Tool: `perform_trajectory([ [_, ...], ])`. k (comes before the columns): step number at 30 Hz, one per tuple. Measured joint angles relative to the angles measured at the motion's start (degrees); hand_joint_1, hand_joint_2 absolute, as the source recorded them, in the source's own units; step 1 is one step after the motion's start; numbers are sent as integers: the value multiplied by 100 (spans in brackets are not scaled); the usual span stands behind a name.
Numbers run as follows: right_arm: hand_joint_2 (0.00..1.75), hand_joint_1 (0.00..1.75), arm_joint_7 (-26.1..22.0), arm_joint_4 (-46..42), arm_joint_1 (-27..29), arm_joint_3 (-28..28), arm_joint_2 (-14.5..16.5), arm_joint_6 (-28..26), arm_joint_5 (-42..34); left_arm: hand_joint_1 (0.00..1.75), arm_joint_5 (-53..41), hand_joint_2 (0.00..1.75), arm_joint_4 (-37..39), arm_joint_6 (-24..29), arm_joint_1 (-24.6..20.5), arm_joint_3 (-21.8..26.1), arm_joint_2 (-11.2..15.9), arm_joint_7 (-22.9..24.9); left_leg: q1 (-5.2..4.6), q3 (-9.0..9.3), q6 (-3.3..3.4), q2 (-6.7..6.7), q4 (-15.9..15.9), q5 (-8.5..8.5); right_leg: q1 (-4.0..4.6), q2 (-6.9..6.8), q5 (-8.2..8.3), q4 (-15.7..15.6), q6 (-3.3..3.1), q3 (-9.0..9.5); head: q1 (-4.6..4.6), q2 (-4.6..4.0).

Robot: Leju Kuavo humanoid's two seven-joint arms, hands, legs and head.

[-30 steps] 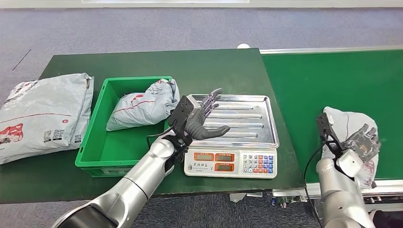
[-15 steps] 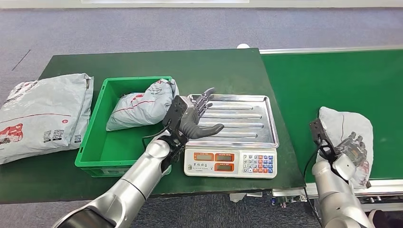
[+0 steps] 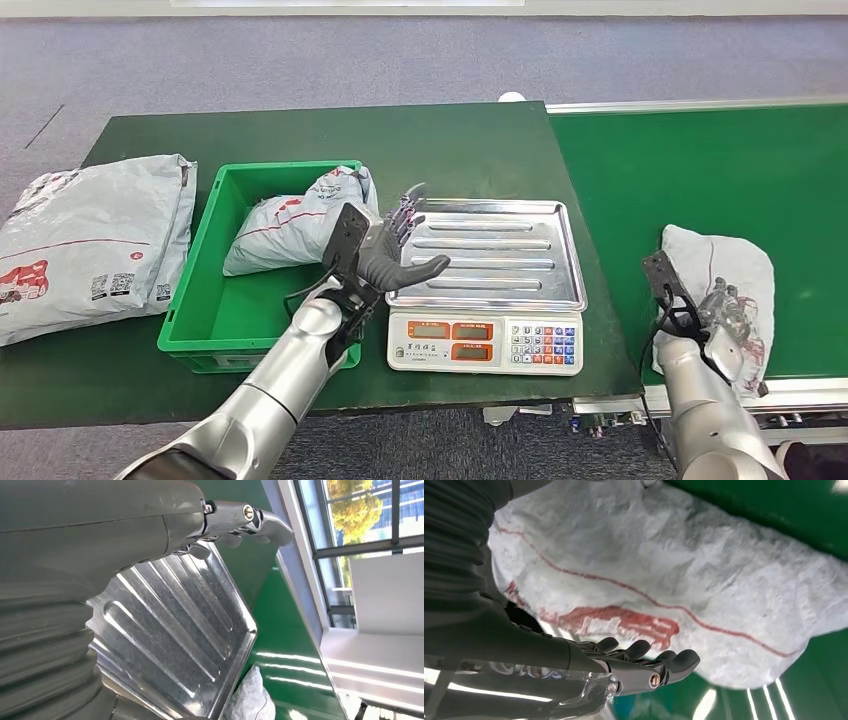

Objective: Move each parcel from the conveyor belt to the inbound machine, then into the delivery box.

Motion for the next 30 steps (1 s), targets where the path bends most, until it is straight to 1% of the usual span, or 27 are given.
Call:
perform_trajectory([
  [6,175,0,-195,161,-108,-215,-1,305,-238,0,-7,175,-123,52,98,59,52,3,0,0,0,0,0,0,0,-1,0,0,0,0,0,0],
  [11,175,0,-301,293,-168,-349,-1,833,-426,0,-31,175,-234,156,169,96,94,38,0,0,0,0,0,0,0,1,0,0,0,0,0,0],
  [14,175,0,-223,346,-169,-353,1,955,-316,0,-37,175,-314,181,228,132,125,76,0,0,0,0,0,0,0,1,0,0,0,0,0,0],
  [19,175,0,113,388,-134,-204,2,1003,65,0,-44,175,-412,198,299,150,168,136,0,0,0,0,0,0,0,0,0,0,0,0,0,0],
  [21,175,24,213,396,-119,-117,2,1007,178,0,-45,175,-433,199,314,152,181,151,0,0,0,-1,0,0,0,0,0,0,0,0,0,0],
  [23,175,112,295,399,-110,-21,-1,1050,295,0,-45,175,-457,199,330,154,192,167,0,1,0,0,0,0,0,1,0,0,0,0,0,0],
  [25,175,175,328,399,-100,74,-8,1113,363,0,-44,175,-478,194,346,155,203,178,0,1,0,0,0,0,0,1,0,0,0,0,-1,0],
  [30,175,175,196,399,-90,259,-57,1174,379,0,-17,175,-500,189,382,162,235,191,0,1,0,2,0,0,0,4,0,0,0,0,0,0],
])
